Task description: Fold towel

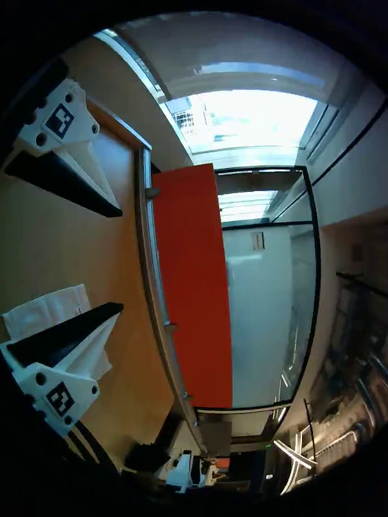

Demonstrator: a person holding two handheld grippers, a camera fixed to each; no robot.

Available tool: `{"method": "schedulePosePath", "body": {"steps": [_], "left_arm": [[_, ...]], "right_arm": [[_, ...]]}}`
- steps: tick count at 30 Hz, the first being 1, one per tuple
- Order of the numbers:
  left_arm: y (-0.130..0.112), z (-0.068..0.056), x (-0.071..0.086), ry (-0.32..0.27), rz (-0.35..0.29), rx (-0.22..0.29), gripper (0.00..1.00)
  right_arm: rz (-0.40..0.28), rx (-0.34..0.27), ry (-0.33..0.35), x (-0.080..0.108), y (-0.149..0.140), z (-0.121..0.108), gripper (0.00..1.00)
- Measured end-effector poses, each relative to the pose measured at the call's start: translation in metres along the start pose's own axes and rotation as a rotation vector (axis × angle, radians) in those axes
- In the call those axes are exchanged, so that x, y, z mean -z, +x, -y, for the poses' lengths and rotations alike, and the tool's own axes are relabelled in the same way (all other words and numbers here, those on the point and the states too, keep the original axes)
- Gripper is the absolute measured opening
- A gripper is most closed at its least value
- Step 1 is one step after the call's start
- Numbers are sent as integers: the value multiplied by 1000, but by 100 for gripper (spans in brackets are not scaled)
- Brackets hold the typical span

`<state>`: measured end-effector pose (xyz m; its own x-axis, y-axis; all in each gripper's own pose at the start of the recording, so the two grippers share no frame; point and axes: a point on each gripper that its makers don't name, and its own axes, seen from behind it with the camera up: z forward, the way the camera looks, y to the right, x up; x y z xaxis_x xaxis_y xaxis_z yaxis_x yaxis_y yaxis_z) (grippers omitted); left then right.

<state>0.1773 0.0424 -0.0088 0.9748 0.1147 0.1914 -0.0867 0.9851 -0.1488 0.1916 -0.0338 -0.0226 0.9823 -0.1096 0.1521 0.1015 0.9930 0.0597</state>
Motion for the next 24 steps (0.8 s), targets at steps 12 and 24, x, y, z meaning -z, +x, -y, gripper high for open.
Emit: {"method": "schedulePosePath", "body": {"steps": [12,24], "left_arm": [[-40,-46,-1,-193,133,-95,98],[-87,-67,3,-262,228,-126,98]], "right_arm": [[151,117,234,6,-27,47,100],[243,190,338,12,-70,70,100]]}}
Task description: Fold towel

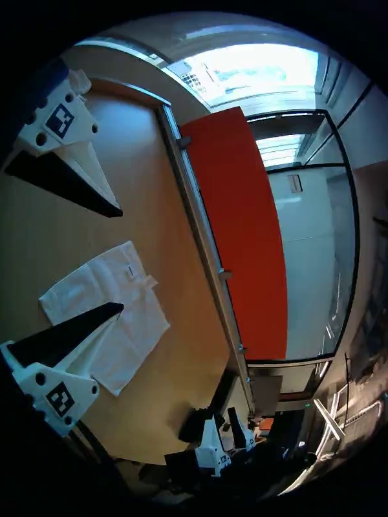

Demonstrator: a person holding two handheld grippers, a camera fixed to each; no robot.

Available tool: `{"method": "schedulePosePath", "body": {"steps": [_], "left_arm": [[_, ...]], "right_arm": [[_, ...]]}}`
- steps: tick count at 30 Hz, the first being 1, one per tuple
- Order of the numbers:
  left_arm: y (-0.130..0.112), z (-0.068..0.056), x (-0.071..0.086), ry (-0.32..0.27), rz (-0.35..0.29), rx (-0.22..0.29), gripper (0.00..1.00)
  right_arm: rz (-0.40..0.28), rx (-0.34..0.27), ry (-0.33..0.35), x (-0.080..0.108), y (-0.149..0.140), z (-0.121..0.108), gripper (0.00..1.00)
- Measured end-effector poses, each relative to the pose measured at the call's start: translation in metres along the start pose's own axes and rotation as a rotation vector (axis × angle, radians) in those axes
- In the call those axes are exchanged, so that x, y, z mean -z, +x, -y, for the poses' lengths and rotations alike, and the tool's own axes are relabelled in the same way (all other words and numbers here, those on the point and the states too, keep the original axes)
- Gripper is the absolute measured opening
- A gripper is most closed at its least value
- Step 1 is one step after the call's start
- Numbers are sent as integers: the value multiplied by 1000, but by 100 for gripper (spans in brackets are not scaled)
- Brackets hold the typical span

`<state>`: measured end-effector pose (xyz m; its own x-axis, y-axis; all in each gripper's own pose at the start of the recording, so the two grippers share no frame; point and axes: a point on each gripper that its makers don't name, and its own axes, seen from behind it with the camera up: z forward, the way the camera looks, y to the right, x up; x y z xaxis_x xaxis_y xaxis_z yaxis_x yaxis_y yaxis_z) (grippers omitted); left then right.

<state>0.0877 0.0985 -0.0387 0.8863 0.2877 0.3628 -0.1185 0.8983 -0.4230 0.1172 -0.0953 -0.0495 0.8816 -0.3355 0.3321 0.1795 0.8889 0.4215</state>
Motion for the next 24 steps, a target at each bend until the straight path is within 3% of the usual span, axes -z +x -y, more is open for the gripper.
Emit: {"method": "schedulePosePath", "body": {"steps": [15,24], "left_arm": [[-93,-20,-20,-49,155,-60,98],[-140,-38,-33,-96,237,-62,98]], "right_arm": [[118,53,76,-27,-82,36,100],[176,67,115,-41,-124,56,100]]}}
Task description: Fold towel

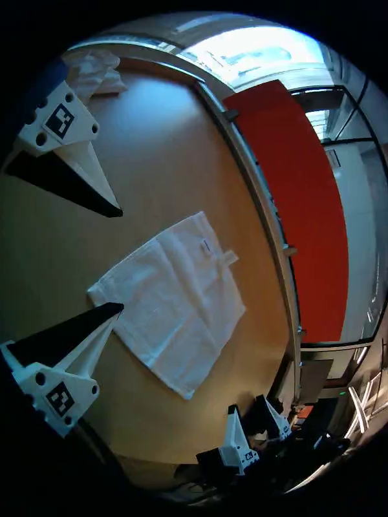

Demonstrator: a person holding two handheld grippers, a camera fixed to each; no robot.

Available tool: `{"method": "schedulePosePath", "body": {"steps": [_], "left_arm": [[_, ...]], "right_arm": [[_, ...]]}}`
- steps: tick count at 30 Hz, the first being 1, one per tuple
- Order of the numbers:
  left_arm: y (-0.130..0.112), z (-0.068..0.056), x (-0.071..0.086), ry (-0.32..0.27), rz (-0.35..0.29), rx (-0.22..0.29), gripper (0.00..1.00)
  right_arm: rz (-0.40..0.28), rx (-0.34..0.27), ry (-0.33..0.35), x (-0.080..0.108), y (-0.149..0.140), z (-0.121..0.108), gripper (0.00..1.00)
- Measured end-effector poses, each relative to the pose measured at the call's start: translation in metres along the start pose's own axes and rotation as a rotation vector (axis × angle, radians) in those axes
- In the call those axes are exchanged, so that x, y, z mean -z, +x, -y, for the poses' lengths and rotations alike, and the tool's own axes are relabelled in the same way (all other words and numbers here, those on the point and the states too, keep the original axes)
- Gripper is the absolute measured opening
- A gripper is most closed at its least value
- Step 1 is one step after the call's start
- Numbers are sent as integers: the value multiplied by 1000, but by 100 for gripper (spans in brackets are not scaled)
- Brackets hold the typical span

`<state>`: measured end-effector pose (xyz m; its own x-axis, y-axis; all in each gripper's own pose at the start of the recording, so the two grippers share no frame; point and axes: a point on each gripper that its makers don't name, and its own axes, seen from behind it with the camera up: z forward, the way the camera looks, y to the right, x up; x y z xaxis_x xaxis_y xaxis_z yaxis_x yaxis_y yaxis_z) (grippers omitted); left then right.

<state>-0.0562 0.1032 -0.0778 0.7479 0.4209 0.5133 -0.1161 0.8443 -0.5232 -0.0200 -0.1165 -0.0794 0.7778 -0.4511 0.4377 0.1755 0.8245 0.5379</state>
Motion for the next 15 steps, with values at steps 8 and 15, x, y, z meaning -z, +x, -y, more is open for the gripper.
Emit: {"method": "schedulePosePath", "body": {"steps": [8,15], "left_arm": [[-29,-17,-20,-49,67,-22,98],[-49,-29,-32,-80,120,-15,98]], "right_arm": [[56,-13,30,-16,-35,12,100],[115,-26,54,-26,-68,22,98]]}}
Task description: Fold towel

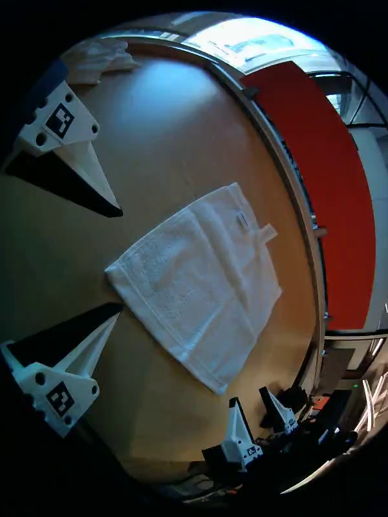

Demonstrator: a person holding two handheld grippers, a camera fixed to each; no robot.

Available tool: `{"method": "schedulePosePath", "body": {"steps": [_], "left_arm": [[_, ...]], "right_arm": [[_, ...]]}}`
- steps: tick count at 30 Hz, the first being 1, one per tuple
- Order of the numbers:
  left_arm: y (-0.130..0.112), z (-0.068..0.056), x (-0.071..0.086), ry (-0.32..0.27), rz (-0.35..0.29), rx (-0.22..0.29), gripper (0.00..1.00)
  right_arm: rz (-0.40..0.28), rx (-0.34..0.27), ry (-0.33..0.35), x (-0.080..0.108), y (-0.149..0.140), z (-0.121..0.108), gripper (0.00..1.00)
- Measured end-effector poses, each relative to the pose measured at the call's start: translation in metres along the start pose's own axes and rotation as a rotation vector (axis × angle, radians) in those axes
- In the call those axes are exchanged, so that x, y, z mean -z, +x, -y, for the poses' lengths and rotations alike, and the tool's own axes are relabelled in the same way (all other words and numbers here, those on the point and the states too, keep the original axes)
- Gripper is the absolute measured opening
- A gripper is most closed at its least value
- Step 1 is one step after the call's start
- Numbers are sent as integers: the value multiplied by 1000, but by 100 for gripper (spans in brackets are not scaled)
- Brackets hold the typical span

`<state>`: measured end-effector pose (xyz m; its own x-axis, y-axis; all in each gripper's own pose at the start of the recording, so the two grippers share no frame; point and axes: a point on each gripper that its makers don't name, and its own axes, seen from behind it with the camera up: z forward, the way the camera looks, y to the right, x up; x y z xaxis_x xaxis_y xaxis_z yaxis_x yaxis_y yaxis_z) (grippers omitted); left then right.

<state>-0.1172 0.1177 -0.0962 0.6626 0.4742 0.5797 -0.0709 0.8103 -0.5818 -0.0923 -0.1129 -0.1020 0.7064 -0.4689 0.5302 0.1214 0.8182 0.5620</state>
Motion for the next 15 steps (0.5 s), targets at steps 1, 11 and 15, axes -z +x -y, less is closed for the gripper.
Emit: {"method": "schedulePosePath", "body": {"steps": [1,11,15], "left_arm": [[-2,-1,-2,-3,6,1,98],[-11,-12,-13,-33,48,19,97],[-13,-14,-14,-40,55,28,93]], "right_arm": [[9,-1,3,-2,-5,1,98],[66,-15,45,-12,-34,11,90],[79,-33,61,-14,-40,14,83]]}}
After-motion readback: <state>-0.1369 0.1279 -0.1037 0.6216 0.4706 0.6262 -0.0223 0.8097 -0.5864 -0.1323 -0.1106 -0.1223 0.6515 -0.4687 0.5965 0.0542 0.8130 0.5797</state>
